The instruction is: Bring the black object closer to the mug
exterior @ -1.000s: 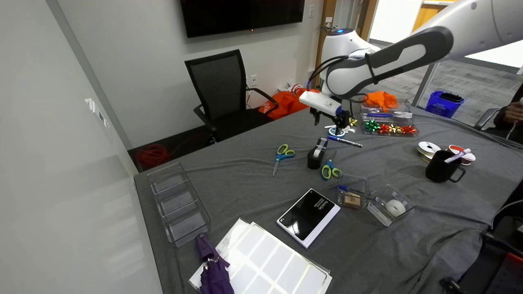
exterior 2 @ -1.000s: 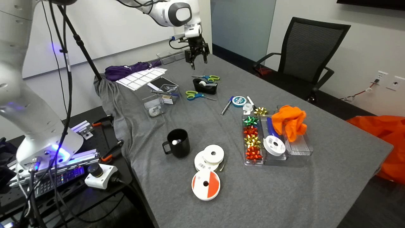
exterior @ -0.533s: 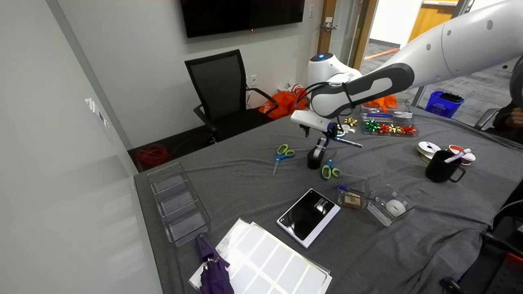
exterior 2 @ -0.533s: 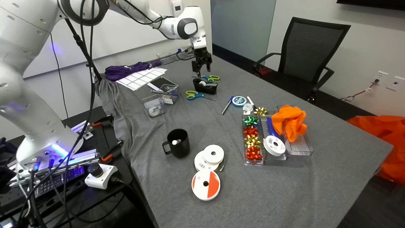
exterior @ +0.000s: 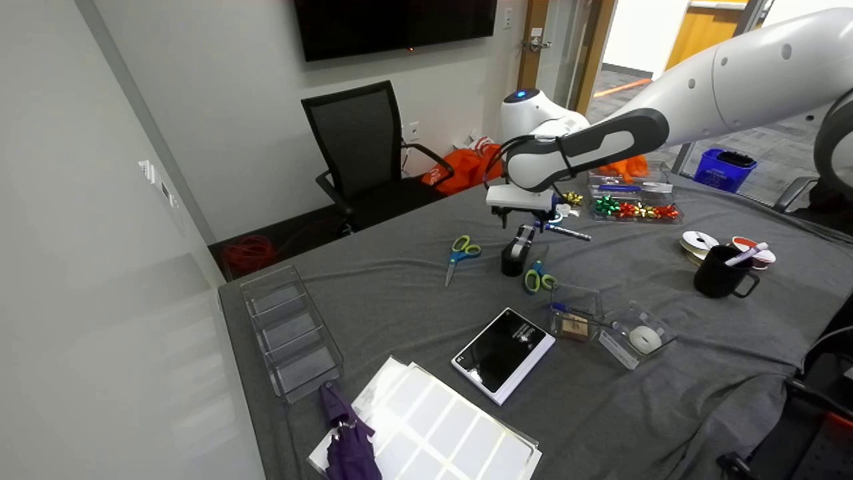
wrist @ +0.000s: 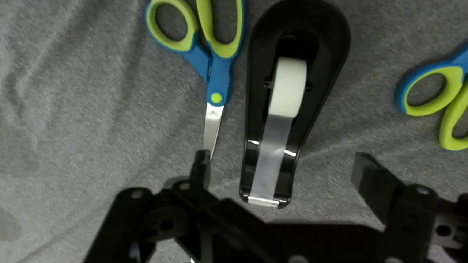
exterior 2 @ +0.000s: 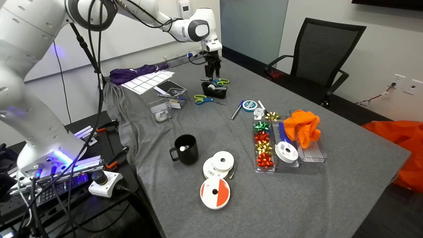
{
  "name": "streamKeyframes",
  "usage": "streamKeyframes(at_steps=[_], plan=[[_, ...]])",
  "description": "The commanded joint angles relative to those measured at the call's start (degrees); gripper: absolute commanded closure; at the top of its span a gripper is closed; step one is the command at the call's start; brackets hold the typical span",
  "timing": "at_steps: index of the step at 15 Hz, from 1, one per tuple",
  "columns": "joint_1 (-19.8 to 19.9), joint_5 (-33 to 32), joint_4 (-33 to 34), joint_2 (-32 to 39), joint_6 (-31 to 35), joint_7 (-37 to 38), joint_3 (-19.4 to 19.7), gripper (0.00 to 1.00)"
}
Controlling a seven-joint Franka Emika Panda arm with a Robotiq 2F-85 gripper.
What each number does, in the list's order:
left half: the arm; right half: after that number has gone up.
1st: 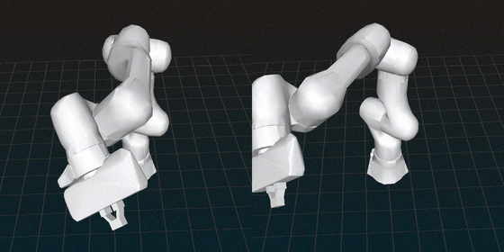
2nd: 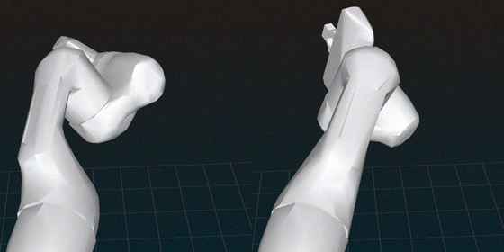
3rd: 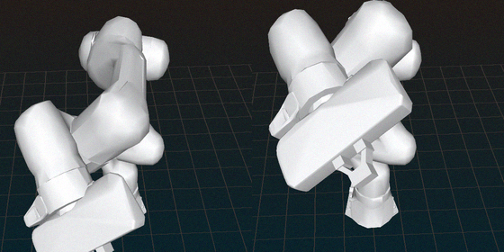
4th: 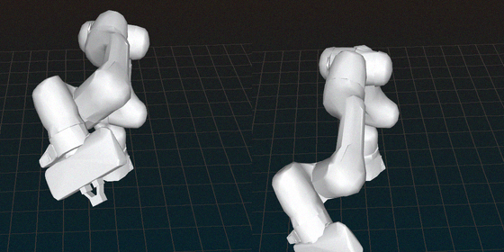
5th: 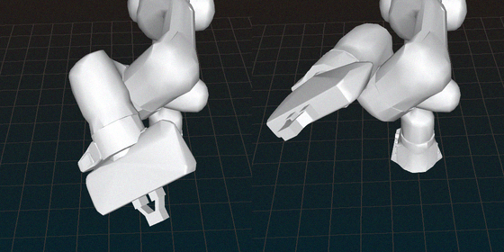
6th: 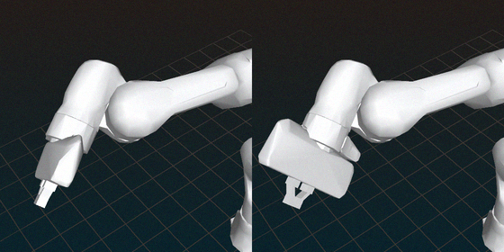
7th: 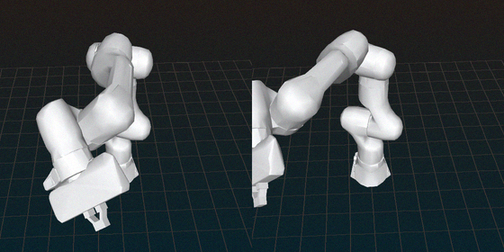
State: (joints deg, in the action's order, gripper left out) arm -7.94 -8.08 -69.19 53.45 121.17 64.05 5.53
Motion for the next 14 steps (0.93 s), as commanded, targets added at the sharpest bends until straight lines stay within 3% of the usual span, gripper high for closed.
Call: streamKeyframes(at_steps=[1,2,8,14], plan=[[1.01,0.69,-1.96,-1.15,3.97,-4.88,0.37,0.0],[-0.14,0.9,0.19,0.14,1.13,-2.63,1.04,0.0],[-0.34,0.93,0.17,0.14,1.39,-2.63,1.19,0.0],[2.94,8.56,-1.14,0.67,3.63,-7.95,-2.38,0.0]])
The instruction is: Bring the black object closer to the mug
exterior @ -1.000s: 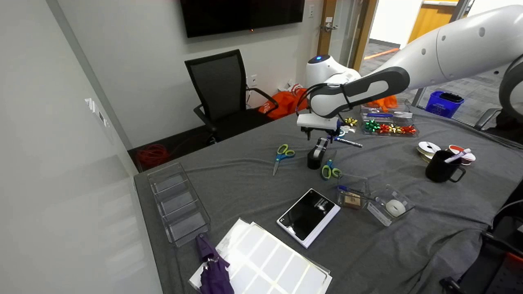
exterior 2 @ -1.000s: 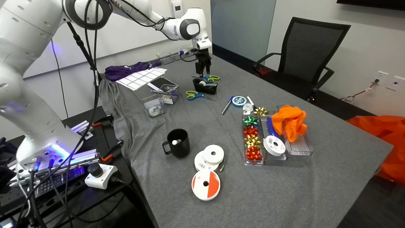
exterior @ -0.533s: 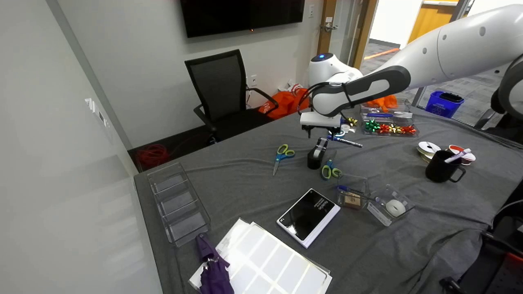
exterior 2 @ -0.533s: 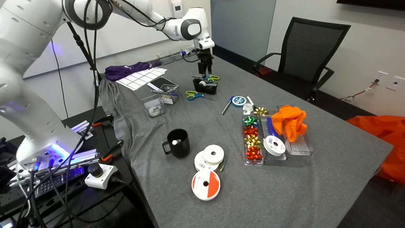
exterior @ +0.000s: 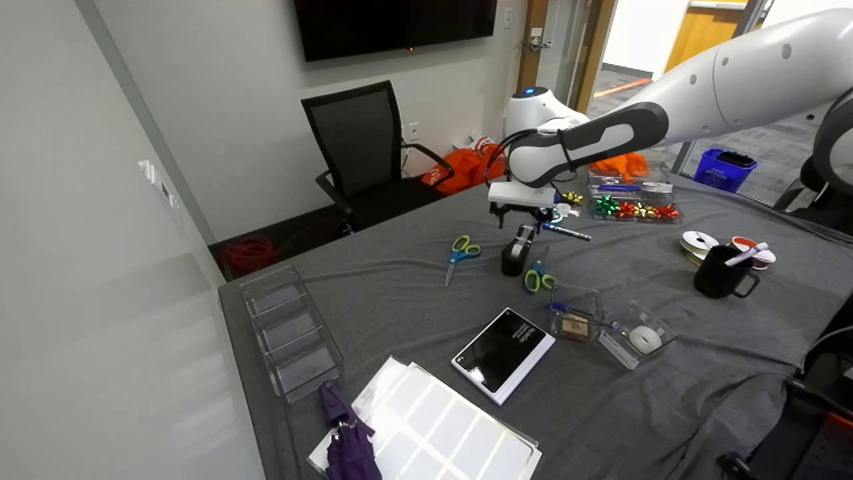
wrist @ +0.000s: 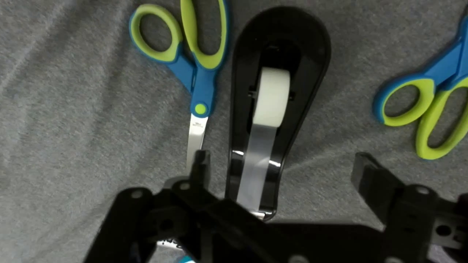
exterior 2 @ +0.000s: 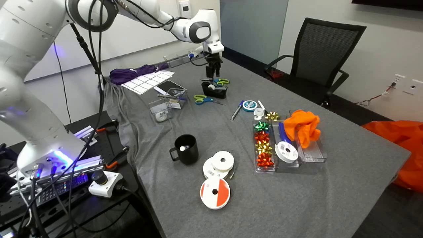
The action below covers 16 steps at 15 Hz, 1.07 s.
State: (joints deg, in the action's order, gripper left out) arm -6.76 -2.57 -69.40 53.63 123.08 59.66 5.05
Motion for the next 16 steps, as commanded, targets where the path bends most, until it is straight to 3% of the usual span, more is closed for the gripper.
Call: streamKeyframes(at_steps=[1,11,12,13,16], plan=[[1.84,3.82,-1.09,0.74,1.95,-4.17,-1.96,0.0],[2.08,7.45,-3.88,4.3,8.24,-13.24,-2.94,0.0],[2.16,7.83,-4.11,4.47,8.85,-13.85,-3.05,0.25],[2.22,8.13,-4.22,4.63,9.23,-14.55,-3.11,0.27],[2.33,9.17,-4.47,4.7,8.85,-15.48,-3.06,0.49]])
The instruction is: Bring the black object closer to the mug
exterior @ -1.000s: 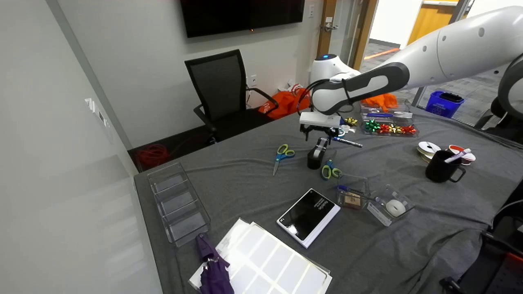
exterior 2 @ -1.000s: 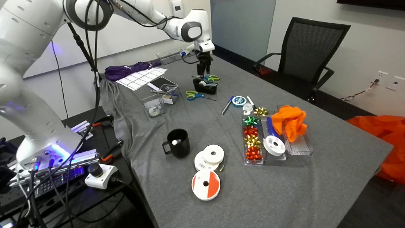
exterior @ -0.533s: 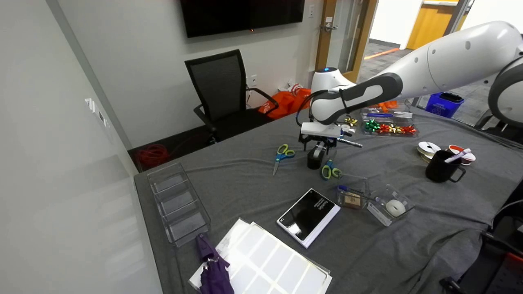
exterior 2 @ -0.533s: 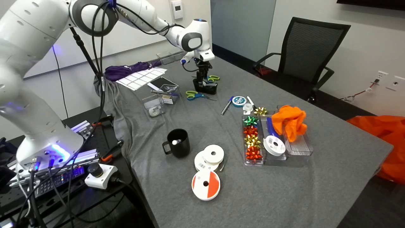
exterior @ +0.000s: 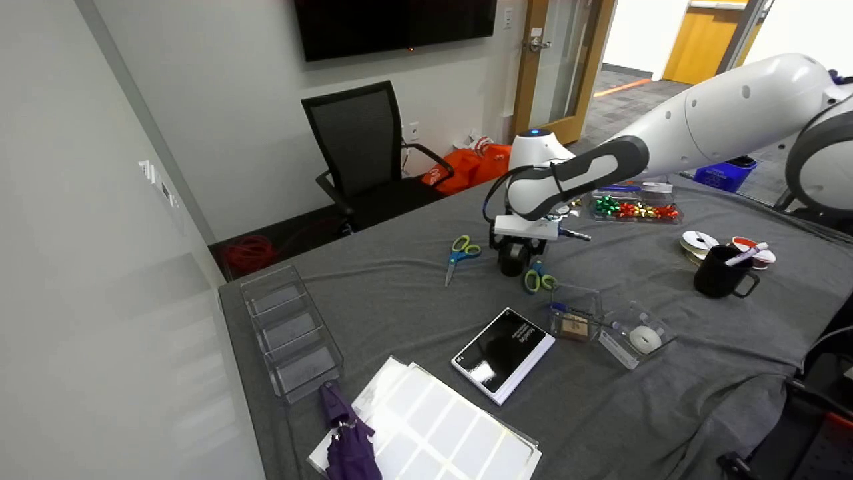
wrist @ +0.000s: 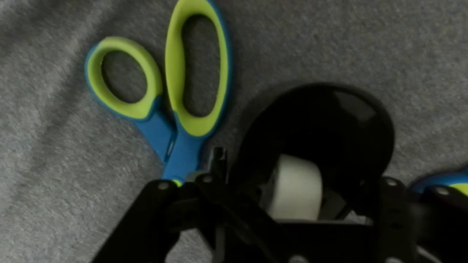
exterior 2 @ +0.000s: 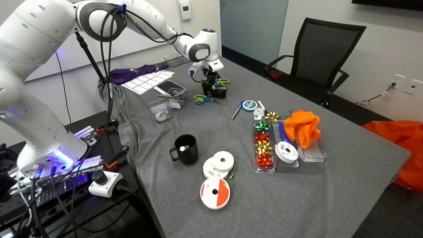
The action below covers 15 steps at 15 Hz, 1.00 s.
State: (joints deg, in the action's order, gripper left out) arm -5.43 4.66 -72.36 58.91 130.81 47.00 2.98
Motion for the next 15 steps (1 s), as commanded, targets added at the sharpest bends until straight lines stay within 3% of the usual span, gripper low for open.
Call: streamKeyframes(at_steps=[1,2,9,15], plan=[[1.04,2.07,-1.48,-0.7,0.91,-2.96,-0.89,0.56],[1.1,2.25,-1.36,-0.69,0.78,-3.06,-0.85,0.6],[1.17,2.28,-6.72,-5.84,0.91,-5.18,-0.51,0.6],[3.83,2.43,-21.01,-17.99,4.62,-18.98,-0.96,0.6]])
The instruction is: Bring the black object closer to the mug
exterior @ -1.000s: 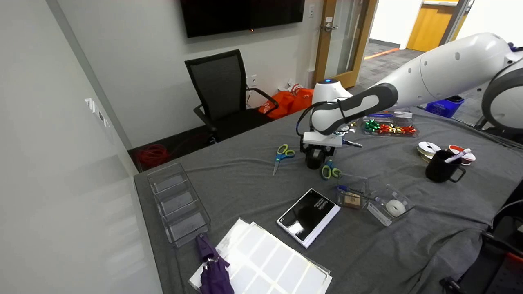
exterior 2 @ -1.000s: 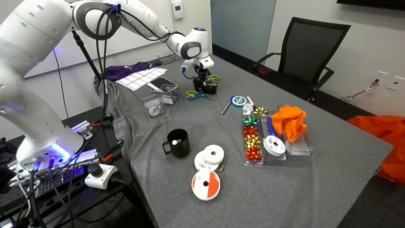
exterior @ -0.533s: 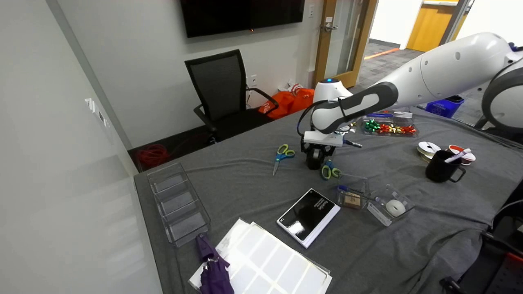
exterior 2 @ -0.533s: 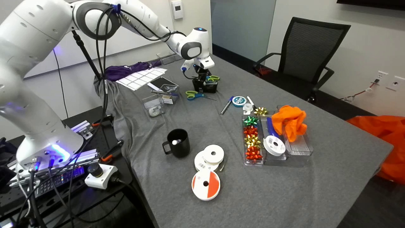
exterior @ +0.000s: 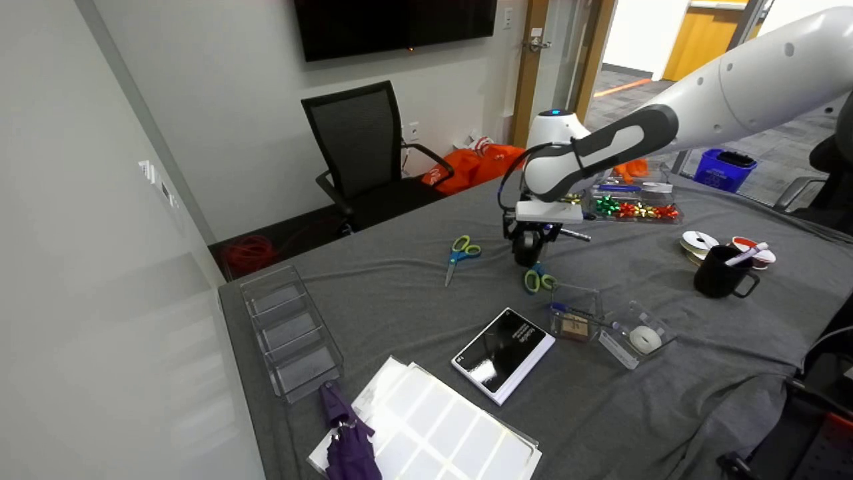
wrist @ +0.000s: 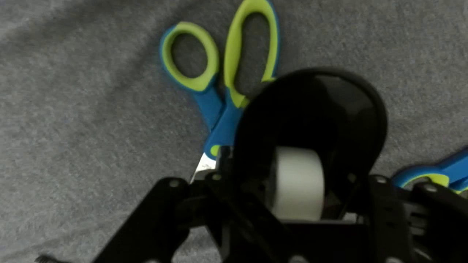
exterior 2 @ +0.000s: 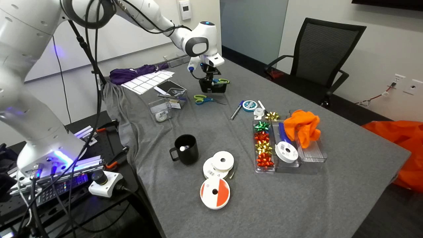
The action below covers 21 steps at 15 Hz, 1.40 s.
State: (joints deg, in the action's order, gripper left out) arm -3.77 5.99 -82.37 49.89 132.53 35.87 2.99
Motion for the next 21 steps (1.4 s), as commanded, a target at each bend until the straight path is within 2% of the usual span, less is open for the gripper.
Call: streamKeyframes(at_steps=[1,7,12,14,17,18,21], plan=[[2.72,0.94,-13.61,-11.12,3.16,-10.87,-0.71,0.6],[10.13,0.52,-27.74,-21.16,2.78,-34.4,-1.16,0.6],[13.97,-1.7,-35.96,-25.04,3.39,-48.03,-0.05,0.6],[14.35,-3.22,-37.97,-25.28,4.86,-50.33,0.57,0.6],[13.91,-6.41,-39.52,-24.43,7.98,-49.73,1.84,0.6],[15.31,-7.65,-38.63,-25.43,6.28,-51.29,2.83,0.6],[16.29,-10.33,-37.83,-25.49,6.11,-52.1,4.59,0.6]])
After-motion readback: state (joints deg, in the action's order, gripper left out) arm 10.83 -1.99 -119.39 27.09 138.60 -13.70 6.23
